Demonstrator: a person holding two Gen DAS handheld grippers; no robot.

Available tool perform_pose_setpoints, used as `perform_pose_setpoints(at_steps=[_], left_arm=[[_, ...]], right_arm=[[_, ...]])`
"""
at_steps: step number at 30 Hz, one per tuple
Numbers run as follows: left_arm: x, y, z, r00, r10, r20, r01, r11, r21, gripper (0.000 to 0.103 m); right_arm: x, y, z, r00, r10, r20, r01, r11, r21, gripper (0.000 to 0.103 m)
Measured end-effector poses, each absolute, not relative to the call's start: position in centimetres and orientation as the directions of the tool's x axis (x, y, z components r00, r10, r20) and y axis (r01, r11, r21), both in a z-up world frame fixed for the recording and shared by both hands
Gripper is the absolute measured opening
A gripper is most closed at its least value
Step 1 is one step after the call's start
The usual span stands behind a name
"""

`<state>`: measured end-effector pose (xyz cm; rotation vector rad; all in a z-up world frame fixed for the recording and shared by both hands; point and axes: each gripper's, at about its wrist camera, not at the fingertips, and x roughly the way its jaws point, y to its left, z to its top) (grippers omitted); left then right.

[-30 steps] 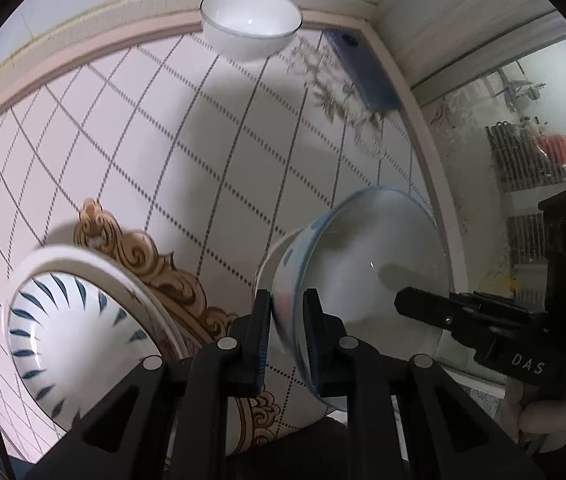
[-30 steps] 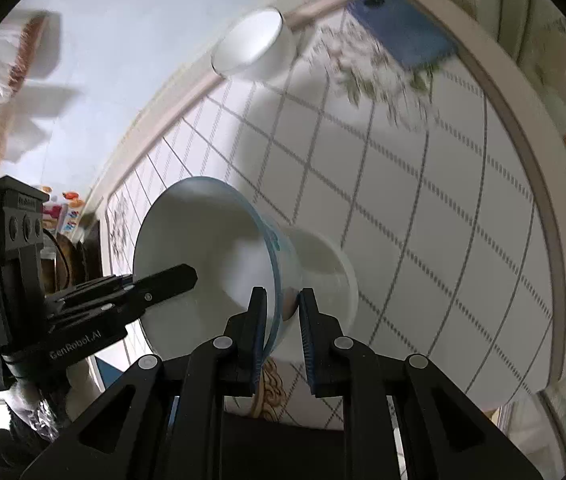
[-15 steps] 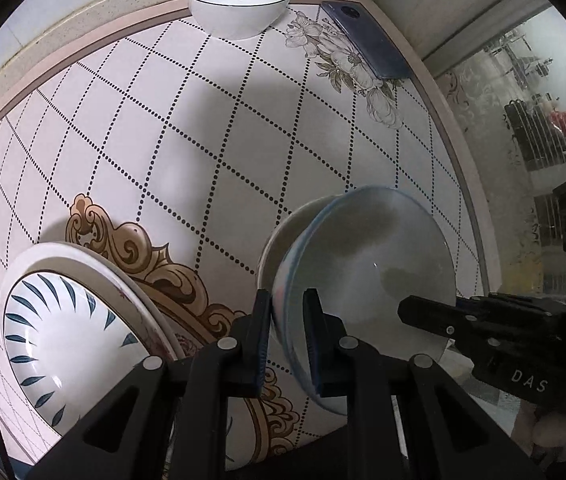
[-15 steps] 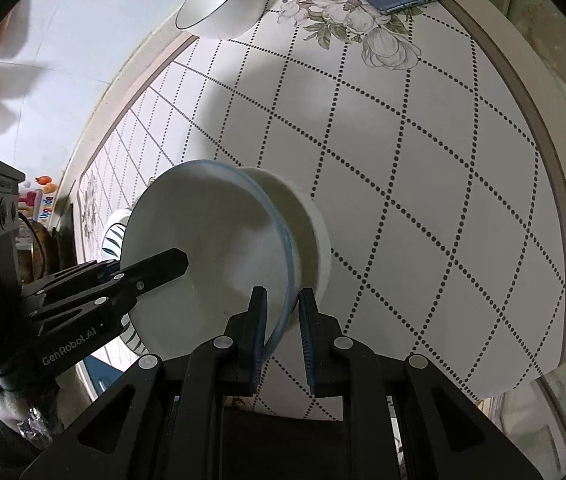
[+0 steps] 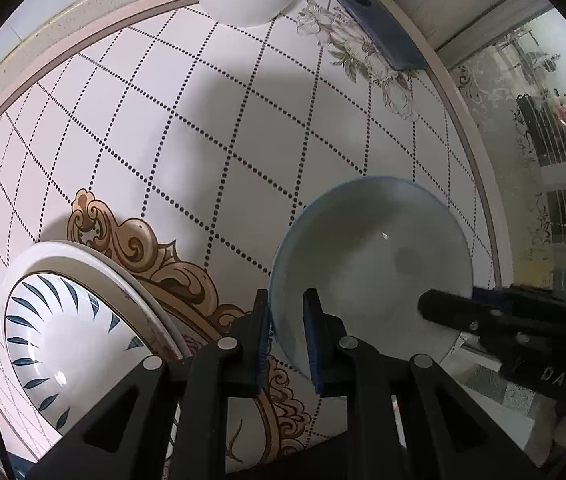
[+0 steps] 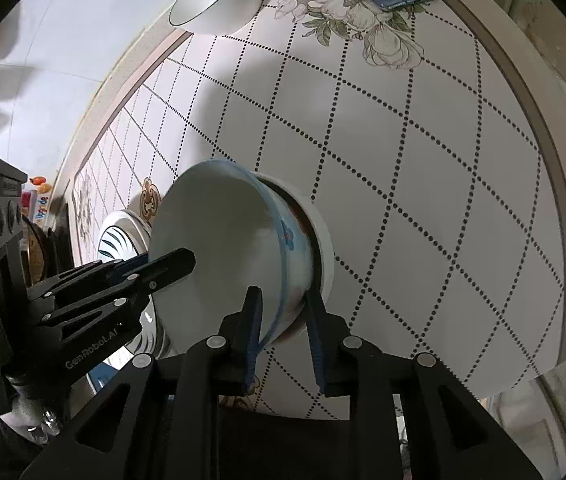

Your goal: Organize plates and bowls

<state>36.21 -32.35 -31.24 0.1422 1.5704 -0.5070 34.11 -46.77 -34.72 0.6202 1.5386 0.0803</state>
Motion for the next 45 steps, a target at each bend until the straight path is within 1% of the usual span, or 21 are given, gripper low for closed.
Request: perform_pose_setpoints(at_steps=[2,5,9,11,12,13,15,16,18,20,22,23,27,30,32,33,34,36,38,41,45], left_arm=[[36.1,-32.4,-31.3,-0.087,-0.218,-0.972,0.396,0.888,-0.235,0.014],[36.1,-32.4,-31.1,-0.096,-0.218,-0.971,0.404,0.883,-0.238,0.014],[37.1,-31.2,-28.8,-0.095,-0.255,-0.962,0.384,0.882,-0.272,0.014],[38.8,-30.2,-27.1,-0.063,-0.289,-0.955,0.355,0.888,-0.292,0.016],[40.1,-29.8,-26.4,-0.044,-0.298,-0.954,0.338,0.894,-0.295,0.017],[41.6,-29.5,-26.0,-0.029,-0.307,-0.951,0.321,0.898,-0.300,0.024],[44.8,-28.9,-25.9,-0.002,-0.344,-0.939,0.268,0.904,-0.332,0.026],[46.8,-28.4,-26.2,0.011,-0.364,-0.931,0.224,0.908,-0.353,0.026],[49.8,-27.5,-27.1,0.024,-0.402,-0.915,0.144,0.907,-0.395,0.026],[52.6,-27.1,-28.4,0.026,-0.439,-0.898,0.069,0.897,-0.437,0.026],[55.4,-27.2,-29.9,0.007,-0.480,-0.877,0.019,0.877,-0.480,0.026],[56.0,-27.3,-30.3,0.003,-0.481,-0.877,0.010,0.877,-0.481,0.026],[59.0,-27.8,-32.1,0.000,-0.490,-0.871,-0.014,0.871,-0.490,0.026],[61.1,-29.0,-33.4,-0.005,-0.515,-0.857,0.002,0.857,-0.515,0.026],[61.5,-29.7,-34.2,-0.019,-0.520,-0.854,0.008,0.854,-0.521,0.026],[61.8,-30.2,-34.6,-0.029,-0.510,-0.860,0.014,0.860,-0.510,0.026],[62.0,-30.7,-35.0,-0.039,-0.496,-0.868,0.023,0.868,-0.497,0.023],[62.1,-31.6,-35.3,-0.029,-0.461,-0.887,0.051,0.885,-0.462,0.023],[62.0,-32.3,-35.1,-0.010,-0.436,-0.900,0.090,0.896,-0.435,0.023],[62.0,-33.1,-35.0,0.004,-0.418,-0.908,0.117,0.902,-0.415,0.020],[61.8,-34.7,-34.8,0.019,-0.400,-0.916,0.135,0.909,-0.394,0.019]], right_arm=[[34.3,-46.9,-34.6,0.046,0.409,-0.911,0.323,0.857,0.401,0.027],[34.4,-47.1,-34.7,0.027,0.423,-0.906,0.329,0.852,0.407,0.027],[34.5,-48.3,-33.7,0.006,0.421,-0.907,0.331,0.855,0.399,0.027],[34.8,-49.5,-32.3,0.035,0.424,-0.905,0.346,0.845,0.409,0.027],[35.3,-50.4,-31.4,0.066,0.432,-0.900,0.355,0.832,0.426,0.030],[36.1,-51.3,-30.4,0.103,0.438,-0.893,0.363,0.819,0.444,0.035],[37.7,-52.6,-29.3,0.171,0.440,-0.881,0.362,0.804,0.472,0.060],[39.1,-53.3,-28.8,0.224,0.438,-0.871,0.358,0.794,0.491,0.063],[41.3,-54.2,-28.8,0.291,0.440,-0.850,0.353,0.776,0.523,0.063],[44.6,-55.1,-30.1,0.369,0.480,-0.796,0.359,0.717,0.598,0.063],[46.9,-55.7,-31.7,0.411,0.515,-0.752,0.372,0.659,0.654,0.063],[48.6,-55.9,-32.7,0.433,0.526,-0.732,0.376,0.633,0.677,0.063],[52.9,-55.9,-36.0,0.446,0.519,-0.730,0.393,0.619,0.680,0.063],[55.2,-56.1,-38.4,0.436,0.536,-0.723,0.405,0.601,0.689,0.063],[56.6,-56.0,-39.7,0.425,0.540,-0.726,0.407,0.603,0.686,0.060],[57.1,-55.9,-40.2,0.420,0.545,-0.725,0.404,0.604,0.687,0.054],[57.6,-55.6,-40.8,0.407,0.549,-0.730,0.400,0.611,0.683,0.050],[58.5,-55.1,-41.7,0.382,0.544,-0.747,0.395,0.635,0.664,0.030],[58.8,-54.5,-42.3,0.364,0.513,-0.777,0.393,0.672,0.628,0.022],[58.9,-54.1,-42.4,0.377,0.493,-0.784,0.381,0.689,0.616,0.022],[58.5,-53.0,-41.5,0.372,0.449,-0.813,0.351,0.742,0.570,0.022]])
